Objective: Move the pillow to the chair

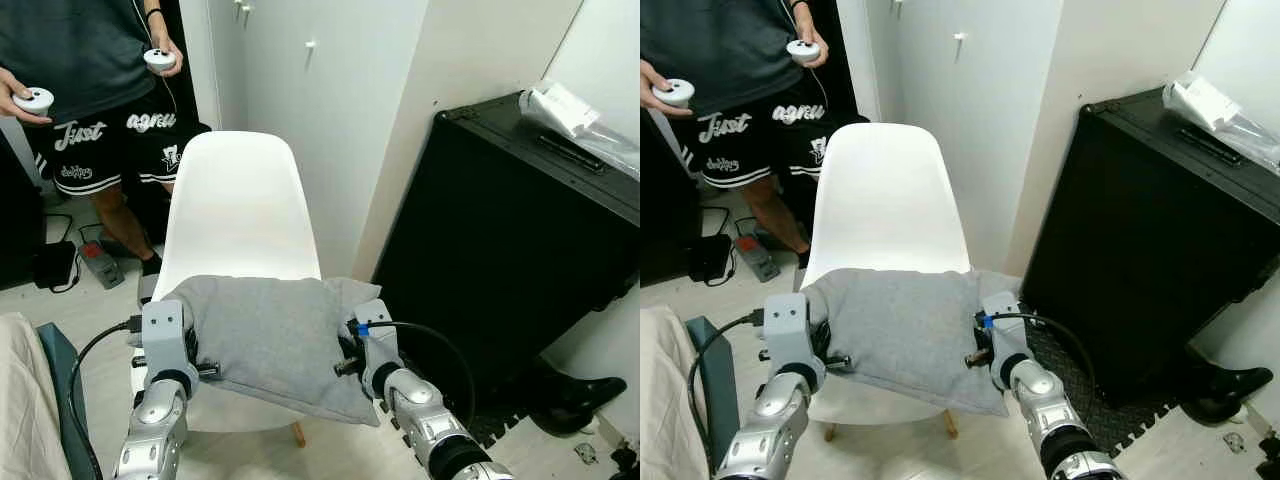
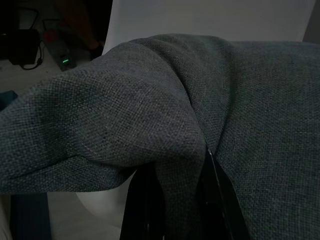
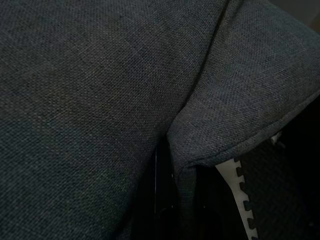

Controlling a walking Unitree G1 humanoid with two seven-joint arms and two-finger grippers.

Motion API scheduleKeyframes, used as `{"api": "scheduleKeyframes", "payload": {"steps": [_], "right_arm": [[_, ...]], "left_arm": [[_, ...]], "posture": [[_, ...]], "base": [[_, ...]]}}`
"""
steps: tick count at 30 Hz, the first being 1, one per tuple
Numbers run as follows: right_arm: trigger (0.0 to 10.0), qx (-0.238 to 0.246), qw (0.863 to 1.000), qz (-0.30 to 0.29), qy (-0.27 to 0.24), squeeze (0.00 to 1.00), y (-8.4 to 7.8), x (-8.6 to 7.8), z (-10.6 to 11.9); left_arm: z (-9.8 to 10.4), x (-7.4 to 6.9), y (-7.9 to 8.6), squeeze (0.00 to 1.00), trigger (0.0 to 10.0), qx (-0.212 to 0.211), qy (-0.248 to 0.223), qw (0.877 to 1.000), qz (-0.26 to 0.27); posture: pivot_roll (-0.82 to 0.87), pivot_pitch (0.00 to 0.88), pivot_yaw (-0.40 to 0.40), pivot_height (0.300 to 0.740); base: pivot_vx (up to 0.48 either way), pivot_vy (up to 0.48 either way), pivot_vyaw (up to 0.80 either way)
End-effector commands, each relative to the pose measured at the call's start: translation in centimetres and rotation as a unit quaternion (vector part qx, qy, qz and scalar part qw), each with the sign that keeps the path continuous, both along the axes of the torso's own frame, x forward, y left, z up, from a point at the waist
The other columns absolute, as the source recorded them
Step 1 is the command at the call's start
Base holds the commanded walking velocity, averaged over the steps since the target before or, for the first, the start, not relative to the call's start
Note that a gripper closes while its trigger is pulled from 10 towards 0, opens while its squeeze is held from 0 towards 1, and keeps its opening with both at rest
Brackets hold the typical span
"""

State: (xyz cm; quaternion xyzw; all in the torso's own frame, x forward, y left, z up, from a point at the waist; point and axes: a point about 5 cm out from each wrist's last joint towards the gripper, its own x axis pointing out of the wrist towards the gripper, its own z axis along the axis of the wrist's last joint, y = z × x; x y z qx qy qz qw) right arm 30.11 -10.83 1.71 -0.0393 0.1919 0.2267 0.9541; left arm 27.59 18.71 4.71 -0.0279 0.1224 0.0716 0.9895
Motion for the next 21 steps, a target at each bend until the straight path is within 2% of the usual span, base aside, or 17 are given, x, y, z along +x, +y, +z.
{"api": "scheduleKeyframes", "payload": {"steps": [1, 7, 15, 21], "right_arm": [[10.0, 0.013, 1.0, 0.014, -0.003, 0.0, 0.64, 0.17, 0.38], [10.0, 0.003, 1.0, 0.019, -0.003, 0.0, 0.71, 0.27, 0.41], [10.0, -0.003, 0.999, 0.036, -0.001, 0.0, 1.03, 0.16, 0.34], [10.0, -0.005, 0.999, 0.045, 0.002, 0.0, 1.2, -0.03, 0.19]], "left_arm": [[0.65, 0.29, -0.77, 0.0, 10.0, 0.002, -0.018, 1.0, -0.015], [0.61, 0.25, -0.78, 0.0, 10.0, 0.002, -0.019, 1.0, -0.014], [0.28, -0.21, -0.56, 0.0, 10.0, 0.007, -0.014, 1.0, -0.013], [0.25, -0.4, -0.38, 0.0, 10.0, 0.007, -0.014, 1.0, -0.009]], "posture": [[0.06, 0.084, -0.07, 0.725], [0.06, 0.077, -0.074, 0.7], [0.07, 0.073, -0.08, 0.695], [0.07, 0.074, -0.085, 0.672]], "base": [[0.0, 0.0, 0.0], [0.0, 0.0, 0.0], [0.0, 0.0, 0.0], [0.0, 0.0, 0.0]]}}
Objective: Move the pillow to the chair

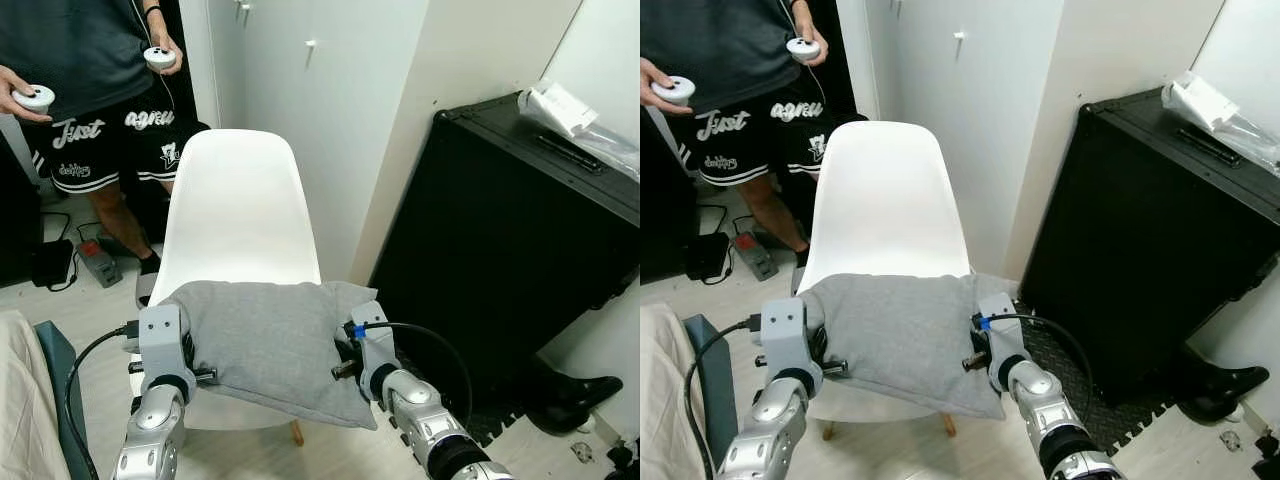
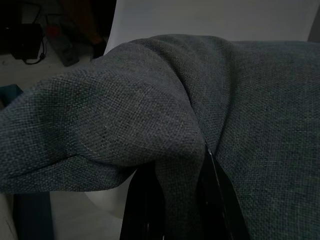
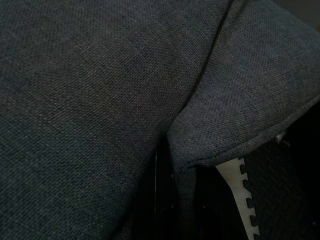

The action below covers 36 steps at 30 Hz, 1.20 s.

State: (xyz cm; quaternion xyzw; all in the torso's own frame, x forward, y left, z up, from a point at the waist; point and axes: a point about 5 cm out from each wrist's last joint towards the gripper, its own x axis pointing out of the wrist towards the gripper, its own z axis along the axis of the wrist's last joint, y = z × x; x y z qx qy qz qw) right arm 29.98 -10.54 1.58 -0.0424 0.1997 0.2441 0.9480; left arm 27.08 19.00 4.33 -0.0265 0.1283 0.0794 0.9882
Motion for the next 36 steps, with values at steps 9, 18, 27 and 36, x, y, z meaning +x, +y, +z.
{"api": "scheduleKeyframes", "payload": {"steps": [9, 18, 27, 36], "right_arm": [[10.0, -0.002, 1.0, 0.027, -0.008, 0.0, 1.01, 0.1, 0.34], [10.0, -0.003, 1.0, 0.017, -0.013, 0.0, 0.74, 0.38, 0.55], [10.0, -0.002, 1.0, 0.022, -0.013, 0.0, 0.97, 0.34, 0.59], [10.0, -0.005, 1.0, 0.026, -0.013, 0.0, 0.9, 0.29, 0.55]], "left_arm": [[0.54, -0.02, -0.78, 0.0, 10.0, 0.005, -0.019, 1.0, -0.016], [0.58, 0.05, -0.86, 0.0, 10.0, 0.005, -0.02, 1.0, -0.016], [0.55, 0.04, -0.77, 0.0, 10.0, 0.005, -0.02, 1.0, -0.015], [0.54, -0.03, -0.76, 0.0, 10.0, 0.005, -0.02, 1.0, -0.014]], "posture": [[0.07, 0.074, -0.086, 0.663], [0.07, 0.073, -0.088, 0.653], [0.07, 0.075, -0.088, 0.653], [0.07, 0.077, -0.09, 0.633]], "base": [[0.0, 0.0, 0.0], [0.0, 0.0, 0.0], [0.0, 0.0, 0.0], [0.0, 0.0, 0.0]]}}
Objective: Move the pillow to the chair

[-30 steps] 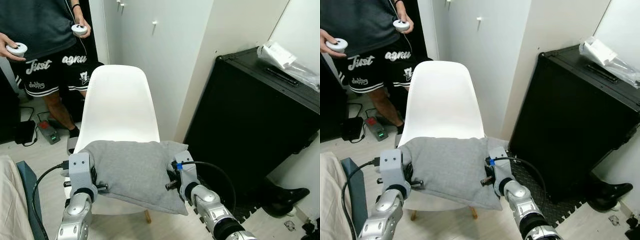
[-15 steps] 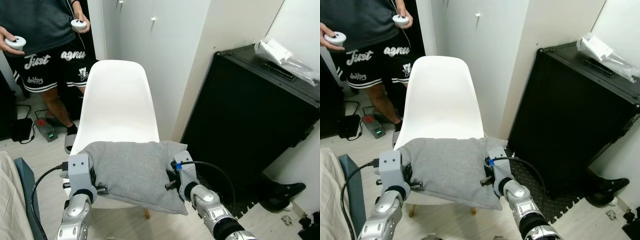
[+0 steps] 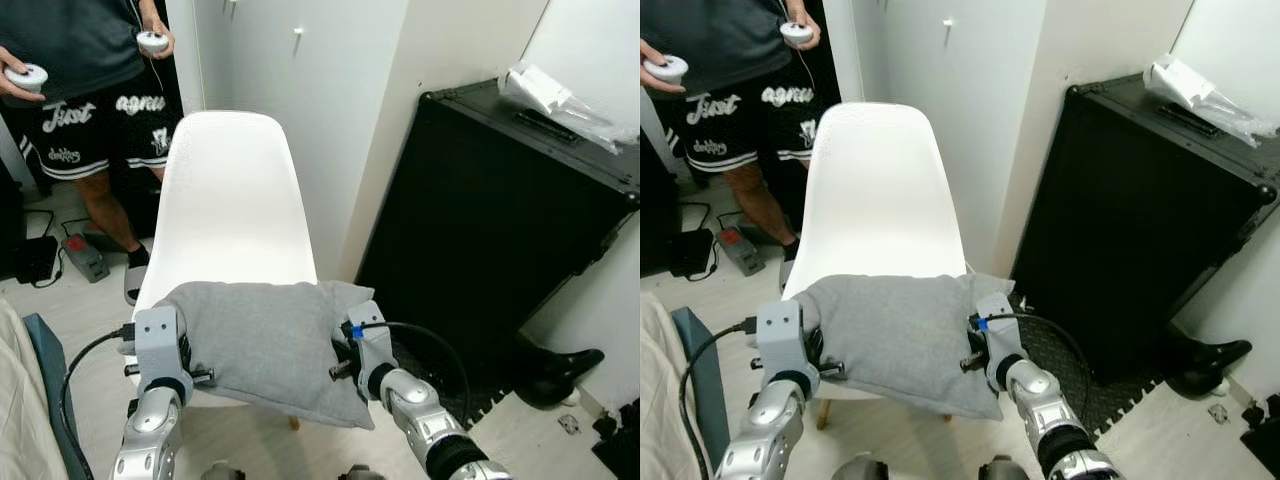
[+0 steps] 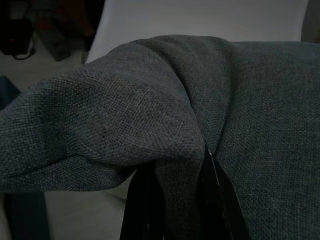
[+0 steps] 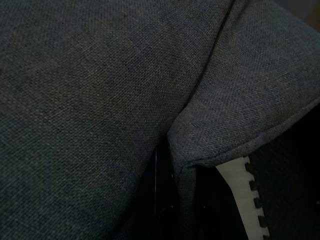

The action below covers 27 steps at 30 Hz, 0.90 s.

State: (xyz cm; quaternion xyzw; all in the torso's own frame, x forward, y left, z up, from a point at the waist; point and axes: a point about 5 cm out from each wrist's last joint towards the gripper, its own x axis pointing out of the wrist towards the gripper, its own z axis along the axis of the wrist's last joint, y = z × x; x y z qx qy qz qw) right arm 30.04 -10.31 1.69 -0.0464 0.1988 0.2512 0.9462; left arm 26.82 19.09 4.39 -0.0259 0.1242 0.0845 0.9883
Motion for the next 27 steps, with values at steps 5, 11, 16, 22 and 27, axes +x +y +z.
{"api": "scheduleKeyframes", "payload": {"steps": [5, 11, 16, 22, 27], "right_arm": [[10.0, -0.002, 1.0, 0.016, -0.012, 0.0, 0.63, 0.27, 0.47], [10.0, -0.003, 1.0, 0.018, -0.012, 0.0, 0.62, 0.28, 0.49], [10.0, -0.005, 1.0, 0.02, -0.012, 0.0, 0.61, 0.26, 0.47], [10.0, -0.006, 1.0, 0.021, -0.011, 0.0, 0.62, 0.28, 0.46], [10.0, 0.004, 1.0, 0.019, -0.006, 0.0, 0.62, 0.29, 0.46]], "left_arm": [[0.46, 0.24, -0.93, 0.0, 10.0, 0.003, -0.016, 1.0, -0.019], [0.46, 0.19, -0.92, 0.0, 10.0, 0.003, -0.016, 1.0, -0.018], [0.43, 0.11, -0.89, 0.0, 10.0, 0.002, -0.015, 1.0, -0.016], [0.42, 0.11, -0.95, 0.0, 10.0, 0.002, -0.015, 1.0, -0.015], [0.44, 0.18, -0.91, 0.0, 10.0, 0.001, -0.015, 1.0, -0.015]], "posture": [[0.07, 0.079, -0.092, 0.633], [0.07, 0.082, -0.096, 0.633], [0.07, 0.084, -0.098, 0.633], [0.07, 0.086, -0.099, 0.633], [0.06, 0.09, -0.099, 0.628]], "base": [[0.0, 0.0, 0.0], [0.0, 0.0, 0.0], [0.0, 0.0, 0.0], [0.0, 0.0, 0.0], [0.0, 0.0, 0.0]]}}
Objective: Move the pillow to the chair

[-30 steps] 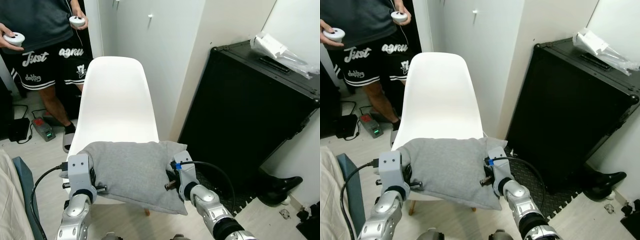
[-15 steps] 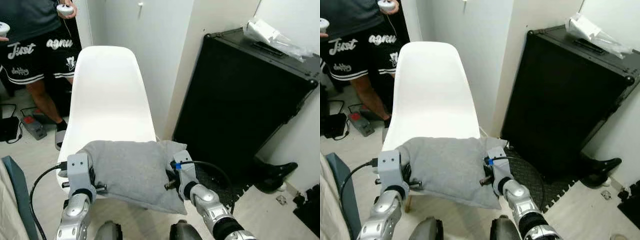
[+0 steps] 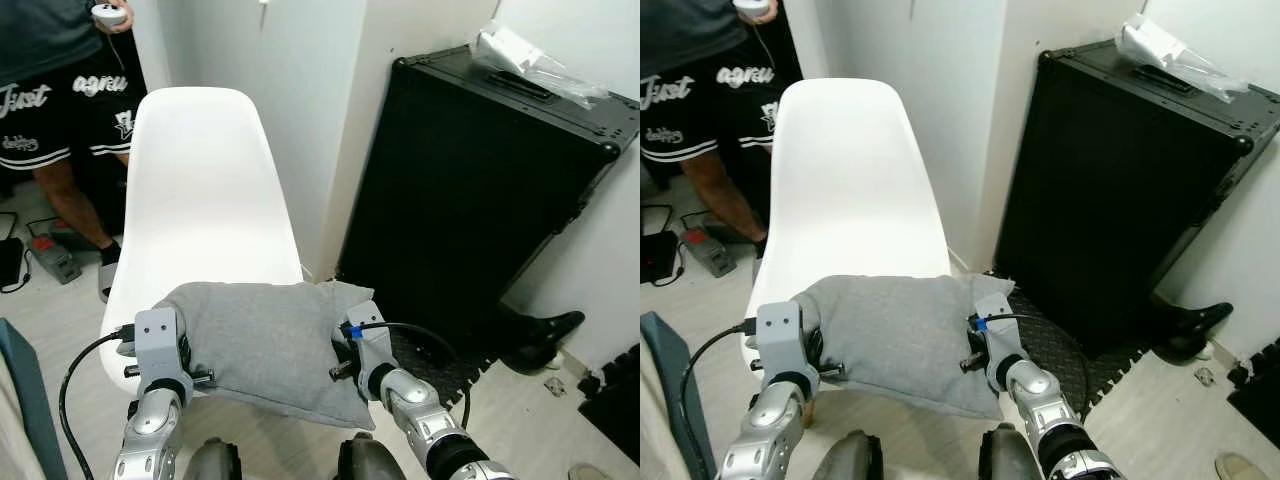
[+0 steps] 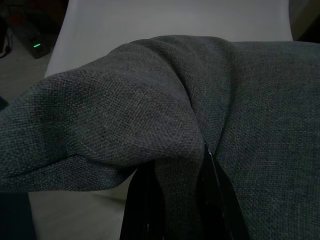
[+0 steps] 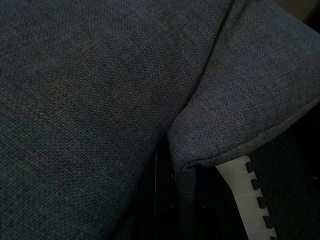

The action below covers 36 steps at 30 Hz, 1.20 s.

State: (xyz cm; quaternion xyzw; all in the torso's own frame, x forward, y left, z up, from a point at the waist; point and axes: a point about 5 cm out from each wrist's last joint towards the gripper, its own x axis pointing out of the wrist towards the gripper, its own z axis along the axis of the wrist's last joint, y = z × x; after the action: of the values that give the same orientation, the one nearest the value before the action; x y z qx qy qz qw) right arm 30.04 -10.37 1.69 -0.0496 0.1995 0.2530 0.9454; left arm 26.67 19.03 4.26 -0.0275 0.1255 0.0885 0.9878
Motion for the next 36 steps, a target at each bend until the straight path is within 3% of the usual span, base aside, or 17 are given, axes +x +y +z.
{"api": "scheduleKeyframes", "payload": {"steps": [1, 6, 36], "right_arm": [[10.0, 0.011, 1.0, 0.016, -0.007, 0.0, 0.68, 0.28, 0.51], [10.0, 0.003, 1.0, 0.014, -0.013, 0.0, 0.57, 0.28, 0.54], [10.0, -0.007, 1.0, 0.028, -0.01, 0.0, 1.17, 0.72, 0.77]], "left_arm": [[0.59, 0.34, -0.86, 0.0, 10.0, 0.003, -0.017, 1.0, -0.019], [0.62, 0.37, -0.86, 0.0, 10.0, 0.003, -0.017, 1.0, -0.02], [0.45, 0.16, -0.4, 0.0, 10.0, 0.007, -0.014, 1.0, -0.011]], "posture": [[0.06, 0.09, -0.099, 0.623], [0.06, 0.094, -0.097, 0.594], [0.07, 0.112, -0.11, 0.594]], "base": [[0.0, 0.0, 0.0], [0.0, 0.0, 0.0], [0.0, 0.0, 0.0]]}}
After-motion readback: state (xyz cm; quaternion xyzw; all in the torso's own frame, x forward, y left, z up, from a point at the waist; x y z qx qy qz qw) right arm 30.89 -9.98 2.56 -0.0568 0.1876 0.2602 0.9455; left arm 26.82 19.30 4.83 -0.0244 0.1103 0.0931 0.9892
